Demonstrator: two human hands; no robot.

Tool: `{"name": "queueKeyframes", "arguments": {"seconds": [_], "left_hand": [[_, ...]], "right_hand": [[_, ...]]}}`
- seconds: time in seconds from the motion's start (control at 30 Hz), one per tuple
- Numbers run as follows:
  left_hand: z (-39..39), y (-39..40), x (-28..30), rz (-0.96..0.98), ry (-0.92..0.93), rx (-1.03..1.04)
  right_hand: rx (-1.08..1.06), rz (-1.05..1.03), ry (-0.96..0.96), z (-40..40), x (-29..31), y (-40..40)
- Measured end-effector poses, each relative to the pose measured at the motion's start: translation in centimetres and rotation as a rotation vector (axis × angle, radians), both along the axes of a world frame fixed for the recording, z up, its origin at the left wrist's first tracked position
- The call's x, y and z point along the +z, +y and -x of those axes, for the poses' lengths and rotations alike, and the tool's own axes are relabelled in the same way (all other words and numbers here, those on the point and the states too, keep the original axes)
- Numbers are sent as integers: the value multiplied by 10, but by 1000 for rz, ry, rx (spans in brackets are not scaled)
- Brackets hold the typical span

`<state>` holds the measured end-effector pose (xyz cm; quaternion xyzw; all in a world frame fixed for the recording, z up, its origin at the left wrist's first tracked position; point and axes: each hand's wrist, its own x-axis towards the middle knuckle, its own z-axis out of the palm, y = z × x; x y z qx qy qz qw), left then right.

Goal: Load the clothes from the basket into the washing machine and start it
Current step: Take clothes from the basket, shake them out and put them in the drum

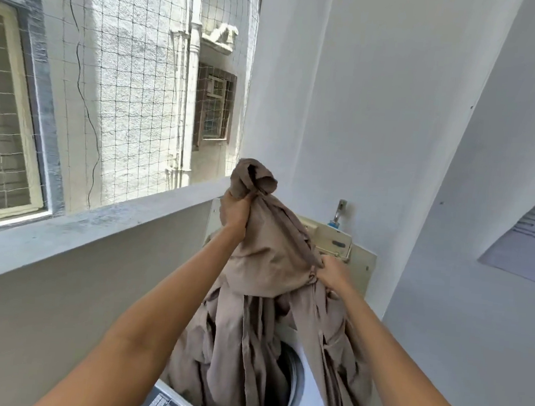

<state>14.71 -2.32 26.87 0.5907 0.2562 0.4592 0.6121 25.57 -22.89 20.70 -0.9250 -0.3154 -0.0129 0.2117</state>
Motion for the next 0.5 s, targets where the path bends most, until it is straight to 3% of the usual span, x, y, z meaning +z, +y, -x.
{"name": "queueKeyframes", "arguments": {"seconds": [0.07,0.13,0.33,0.43,0.5], "left_hand": [[9,15,0,-40,30,21],[20,35,-1,-142,174,6],[36,48,-17,-18,439,-163],[48,35,-17,-69,584,-394],[57,37,-26,-98,809,-529]], "right_hand": [[-51,-136,-13,6,32,5],[-50,-274,-44,9,69,10],[98,-652,-132,46,185,63],[106,-709,-109,58,205,87],[79,-661,-106,59,203,95]]}}
